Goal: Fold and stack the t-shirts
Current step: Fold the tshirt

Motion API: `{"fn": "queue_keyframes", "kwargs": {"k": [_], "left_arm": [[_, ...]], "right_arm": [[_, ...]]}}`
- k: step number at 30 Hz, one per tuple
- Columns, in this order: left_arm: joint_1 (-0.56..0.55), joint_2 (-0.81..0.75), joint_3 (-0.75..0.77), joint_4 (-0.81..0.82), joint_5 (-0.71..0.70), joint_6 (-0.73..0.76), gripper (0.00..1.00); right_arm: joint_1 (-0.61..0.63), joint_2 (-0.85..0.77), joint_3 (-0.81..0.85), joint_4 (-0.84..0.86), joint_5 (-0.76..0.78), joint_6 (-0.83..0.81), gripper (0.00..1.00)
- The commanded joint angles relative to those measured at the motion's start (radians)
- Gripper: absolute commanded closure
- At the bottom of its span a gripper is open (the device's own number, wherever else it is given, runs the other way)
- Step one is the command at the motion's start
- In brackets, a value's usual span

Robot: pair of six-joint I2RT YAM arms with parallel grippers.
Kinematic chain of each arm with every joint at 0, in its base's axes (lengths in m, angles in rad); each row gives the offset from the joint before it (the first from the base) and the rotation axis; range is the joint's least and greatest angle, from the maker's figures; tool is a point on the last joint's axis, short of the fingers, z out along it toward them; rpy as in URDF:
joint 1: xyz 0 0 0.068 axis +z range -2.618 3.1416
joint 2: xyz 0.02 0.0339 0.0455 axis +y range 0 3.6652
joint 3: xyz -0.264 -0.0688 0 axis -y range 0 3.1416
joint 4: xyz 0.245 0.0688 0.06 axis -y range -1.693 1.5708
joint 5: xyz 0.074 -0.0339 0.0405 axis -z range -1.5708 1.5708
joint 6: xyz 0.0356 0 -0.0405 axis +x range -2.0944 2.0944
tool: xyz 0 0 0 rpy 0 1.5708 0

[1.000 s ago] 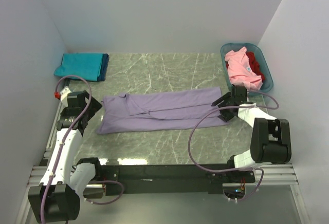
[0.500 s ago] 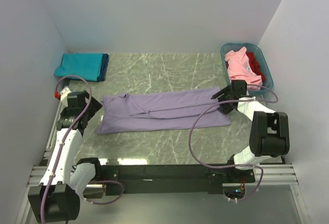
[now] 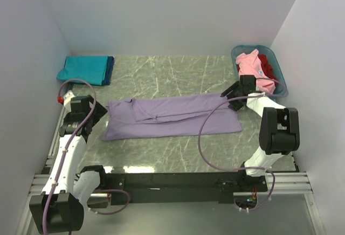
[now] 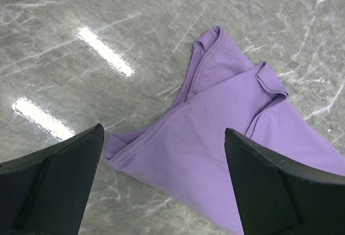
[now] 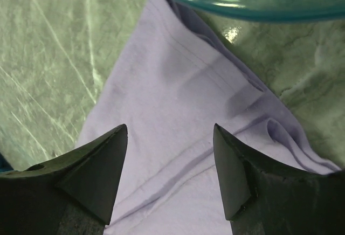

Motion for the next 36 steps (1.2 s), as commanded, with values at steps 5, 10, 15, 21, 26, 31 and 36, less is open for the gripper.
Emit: {"fn": "queue_keyframes", "kwargs": {"k": [5,10,15,21,26,31,36], "left_arm": [[-0.022,0.047,0.002,0.032,0.089,0.013,0.0],[-0.127,0.134,0.042,0.021,0.141,-0.059,0.03],[-0.187,0.232,0.05,0.058,0.169,-0.101,0.12],[-0.189,0.385,0.065,0.072,0.174,-0.11,0.26],[-0.187,0.513,0.063,0.025,0.126,-0.15,0.34],[-0.158,0.533,0.008,-0.02,0.122,-0.187,0.37],[-0.08,0.421,-0.044,-0.083,0.117,-0.188,0.34]], "right_arm": [[0.021,-0.158,-0.002,-0.098,0.064,-0.162,0.34],[0.02,-0.239,-0.096,-0.153,0.054,-0.214,0.38],[-0.006,-0.311,-0.199,-0.172,0.026,-0.22,0.43],[-0.112,-0.33,-0.277,-0.178,-0.006,-0.229,0.45],[-0.177,-0.296,-0.317,-0.175,-0.017,-0.225,0.45],[-0.214,-0.281,-0.337,-0.206,0.005,-0.22,0.45],[-0.249,-0.322,-0.364,-0.216,0.026,-0.203,0.45]]}}
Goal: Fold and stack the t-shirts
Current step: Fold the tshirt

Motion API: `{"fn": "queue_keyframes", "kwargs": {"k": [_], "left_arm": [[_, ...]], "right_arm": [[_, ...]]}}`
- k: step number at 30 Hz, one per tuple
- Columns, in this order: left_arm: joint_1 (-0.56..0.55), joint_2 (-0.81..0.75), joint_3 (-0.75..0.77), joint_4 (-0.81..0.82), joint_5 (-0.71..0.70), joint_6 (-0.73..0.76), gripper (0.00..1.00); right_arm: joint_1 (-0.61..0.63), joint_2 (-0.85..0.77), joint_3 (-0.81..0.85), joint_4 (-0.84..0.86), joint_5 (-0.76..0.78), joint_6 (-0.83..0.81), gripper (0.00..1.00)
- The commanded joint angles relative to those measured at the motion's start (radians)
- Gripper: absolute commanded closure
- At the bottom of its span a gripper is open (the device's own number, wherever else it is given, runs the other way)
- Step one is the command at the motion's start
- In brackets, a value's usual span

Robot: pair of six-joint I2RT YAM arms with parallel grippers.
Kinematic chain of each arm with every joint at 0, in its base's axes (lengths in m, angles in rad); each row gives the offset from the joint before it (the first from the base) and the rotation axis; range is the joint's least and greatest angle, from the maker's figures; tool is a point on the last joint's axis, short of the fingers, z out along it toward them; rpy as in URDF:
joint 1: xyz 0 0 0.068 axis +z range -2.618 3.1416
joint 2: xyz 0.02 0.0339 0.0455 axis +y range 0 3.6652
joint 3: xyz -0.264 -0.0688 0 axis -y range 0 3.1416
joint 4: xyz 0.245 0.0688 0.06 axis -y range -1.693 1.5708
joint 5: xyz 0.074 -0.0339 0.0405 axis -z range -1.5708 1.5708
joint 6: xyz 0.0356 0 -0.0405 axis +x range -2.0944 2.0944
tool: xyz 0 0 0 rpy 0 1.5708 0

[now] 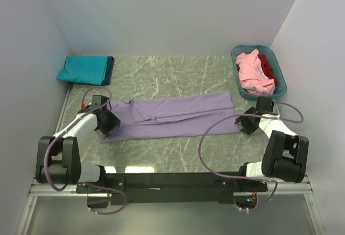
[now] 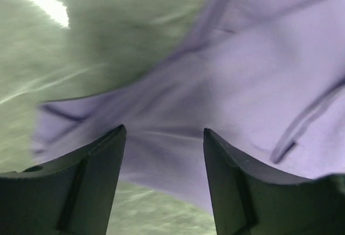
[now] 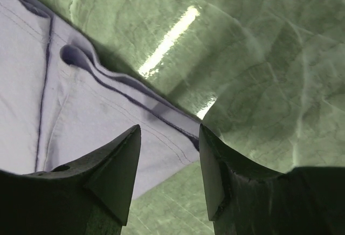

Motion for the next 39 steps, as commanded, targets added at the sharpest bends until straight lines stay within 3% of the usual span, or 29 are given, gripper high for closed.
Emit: {"fn": "queue_keyframes", "kwargs": {"k": [1,3,6,7,10,12,17,20,21,27,32,39], "left_arm": [[0.064,-0.081,-0.054,-0.115,-0.041,-0.014,0.33],[0.064,-0.141,-0.049,-0.127,-0.031,-0.015,0.3],[0.066,-0.188,-0.014,-0.127,-0.015,0.0,0.16],[0.066,-0.198,0.012,-0.129,-0.011,0.005,0.09],[0.059,-0.224,0.069,-0.135,-0.023,0.037,0.03],[0.055,-0.251,0.092,-0.126,-0.052,0.069,0.01],[0.049,-0.326,0.095,-0.031,-0.113,0.156,0.01],[0.049,-0.346,0.068,0.024,-0.132,0.215,0.01],[0.049,-0.347,0.061,0.032,-0.141,0.235,0.01],[0.049,-0.325,0.051,0.058,-0.155,0.258,0.01],[0.049,-0.304,0.046,0.068,-0.136,0.261,0.01],[0.049,-0.305,0.046,0.077,-0.12,0.261,0.01]], "right_arm": [[-0.02,-0.032,-0.044,-0.05,0.062,-0.001,0.45],[-0.02,-0.044,-0.047,-0.052,0.072,-0.002,0.45],[-0.002,-0.09,-0.042,-0.046,0.075,-0.002,0.45],[0.038,-0.117,-0.031,-0.047,0.079,-0.002,0.45],[0.134,-0.176,0.017,-0.047,0.108,-0.013,0.44],[0.265,-0.193,0.057,-0.03,0.134,-0.063,0.47],[0.585,-0.072,0.244,-0.002,0.088,-0.331,0.46],[0.726,0.026,0.357,-0.022,0.168,-0.46,0.43],[0.815,0.071,0.404,-0.024,0.196,-0.485,0.43],[1.051,0.29,0.603,-0.077,0.239,-0.612,0.4],[1.155,0.413,0.694,-0.118,0.289,-0.681,0.39],[1.178,0.539,0.766,-0.107,0.321,-0.705,0.4]]}}
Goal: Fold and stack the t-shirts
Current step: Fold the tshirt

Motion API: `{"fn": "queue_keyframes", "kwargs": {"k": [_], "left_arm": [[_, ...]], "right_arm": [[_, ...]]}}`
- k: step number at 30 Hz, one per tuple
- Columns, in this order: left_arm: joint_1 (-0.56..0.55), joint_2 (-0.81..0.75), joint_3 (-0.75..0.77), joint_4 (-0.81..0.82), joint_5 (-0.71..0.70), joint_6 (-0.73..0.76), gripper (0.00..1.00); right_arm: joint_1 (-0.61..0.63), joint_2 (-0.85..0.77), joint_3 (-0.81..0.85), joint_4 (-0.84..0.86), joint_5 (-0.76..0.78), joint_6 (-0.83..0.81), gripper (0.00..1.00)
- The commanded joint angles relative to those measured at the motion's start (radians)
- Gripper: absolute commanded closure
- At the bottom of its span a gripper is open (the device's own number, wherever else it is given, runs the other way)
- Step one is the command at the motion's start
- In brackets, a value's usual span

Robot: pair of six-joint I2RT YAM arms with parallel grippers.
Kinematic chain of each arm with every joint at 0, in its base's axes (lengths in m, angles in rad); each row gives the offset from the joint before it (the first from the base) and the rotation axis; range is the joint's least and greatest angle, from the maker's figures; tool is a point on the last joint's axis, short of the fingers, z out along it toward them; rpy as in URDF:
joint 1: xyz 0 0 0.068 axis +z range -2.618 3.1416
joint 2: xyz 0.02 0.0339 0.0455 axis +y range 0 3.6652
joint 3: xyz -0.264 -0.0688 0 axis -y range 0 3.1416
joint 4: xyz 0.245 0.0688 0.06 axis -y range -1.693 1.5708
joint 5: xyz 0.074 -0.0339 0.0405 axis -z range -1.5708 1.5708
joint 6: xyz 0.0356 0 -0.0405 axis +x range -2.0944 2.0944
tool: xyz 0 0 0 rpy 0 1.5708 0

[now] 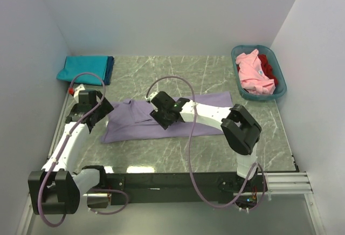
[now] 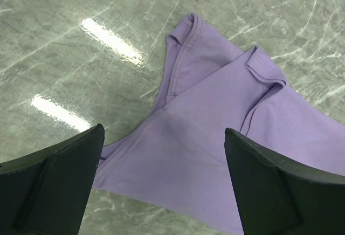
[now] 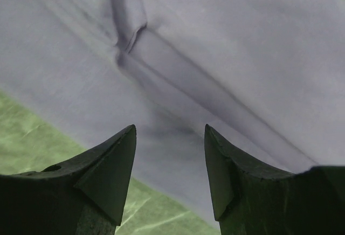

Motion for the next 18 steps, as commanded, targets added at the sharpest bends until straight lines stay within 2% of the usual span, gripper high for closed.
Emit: {"fn": "queue_keyframes", "kwargs": {"k": [1,8,18], "left_arm": [[-0.004,-0.003,-0.001,0.036,0.013,0.014,0.01],[-0.002,0.004,0.0,0.034,0.02,0.014,0.01],[-0.002,0.021,-0.006,0.04,0.06,0.015,0.01]], "right_arm": [[-0.001,0.056,0.078,0.003,0.07,-0.055,0.4],[-0.006,0.141,0.124,0.021,0.093,-0.072,0.41],[-0.065,0.152,0.16,0.024,0.089,-0.074,0.42]]}}
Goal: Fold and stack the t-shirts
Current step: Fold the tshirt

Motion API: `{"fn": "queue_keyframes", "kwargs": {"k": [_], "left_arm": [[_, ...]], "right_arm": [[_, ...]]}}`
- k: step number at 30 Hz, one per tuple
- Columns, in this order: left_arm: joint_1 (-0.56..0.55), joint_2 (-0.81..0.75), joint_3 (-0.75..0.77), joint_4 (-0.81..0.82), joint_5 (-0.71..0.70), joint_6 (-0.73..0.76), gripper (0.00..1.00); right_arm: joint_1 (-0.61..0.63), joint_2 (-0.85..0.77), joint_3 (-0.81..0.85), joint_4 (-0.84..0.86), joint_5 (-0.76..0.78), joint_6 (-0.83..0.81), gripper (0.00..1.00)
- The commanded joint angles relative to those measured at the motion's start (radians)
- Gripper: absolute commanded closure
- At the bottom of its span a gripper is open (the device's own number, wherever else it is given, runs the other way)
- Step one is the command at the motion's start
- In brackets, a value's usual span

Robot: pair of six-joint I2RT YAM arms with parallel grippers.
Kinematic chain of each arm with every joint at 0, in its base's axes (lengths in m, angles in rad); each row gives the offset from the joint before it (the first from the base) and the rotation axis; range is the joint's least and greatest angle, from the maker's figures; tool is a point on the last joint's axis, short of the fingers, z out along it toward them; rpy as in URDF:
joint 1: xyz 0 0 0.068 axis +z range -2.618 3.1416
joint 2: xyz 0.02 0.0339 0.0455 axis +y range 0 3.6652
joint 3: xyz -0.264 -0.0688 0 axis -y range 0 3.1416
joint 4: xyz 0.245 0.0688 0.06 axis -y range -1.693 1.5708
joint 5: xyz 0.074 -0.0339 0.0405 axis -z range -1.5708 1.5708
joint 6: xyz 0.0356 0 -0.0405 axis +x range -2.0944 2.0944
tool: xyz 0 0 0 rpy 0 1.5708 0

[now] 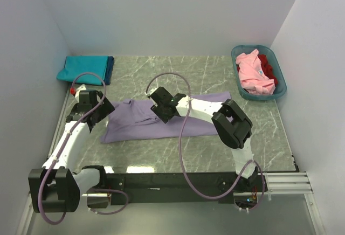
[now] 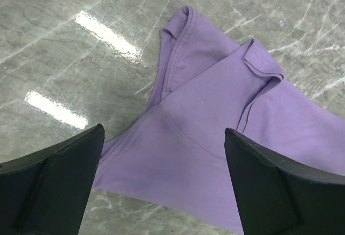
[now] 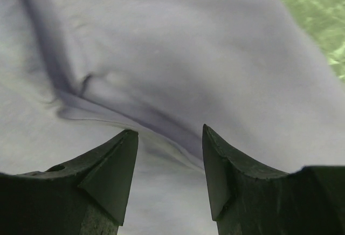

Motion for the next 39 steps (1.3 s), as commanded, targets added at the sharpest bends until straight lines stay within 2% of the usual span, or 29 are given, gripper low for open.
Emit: {"fn": "queue_keyframes", "kwargs": {"k": [1,4,12,17,18,21,33,39], "left_arm": [[-0.004,0.016,-0.007,0.036,0.047,0.013,0.01],[-0.002,0.039,0.003,0.028,0.083,0.015,0.01],[-0.105,0.151,0.129,0.014,0.191,-0.02,0.01],[-0.139,0.273,0.198,0.042,0.243,-0.063,0.19],[-0.144,0.307,0.206,0.052,0.243,-0.066,0.29],[-0.156,0.364,0.253,0.056,0.251,-0.077,0.41],[-0.22,0.635,0.381,0.063,0.214,-0.093,0.51],[-0.239,0.68,0.421,0.02,0.137,-0.1,0.51]], "right_arm": [[-0.03,0.002,0.041,0.019,0.007,-0.009,0.42],[-0.043,0.006,0.042,0.026,-0.01,-0.004,0.43],[-0.057,0.045,0.073,0.034,-0.059,0.016,0.43],[-0.057,0.037,0.064,0.046,-0.079,0.027,0.44],[-0.057,0.037,0.061,0.051,-0.081,0.027,0.44],[-0.057,0.031,0.046,0.06,-0.088,0.033,0.44],[-0.057,0.026,0.027,0.08,-0.098,0.036,0.44],[-0.057,0.017,0.016,0.089,-0.096,0.037,0.44]]}}
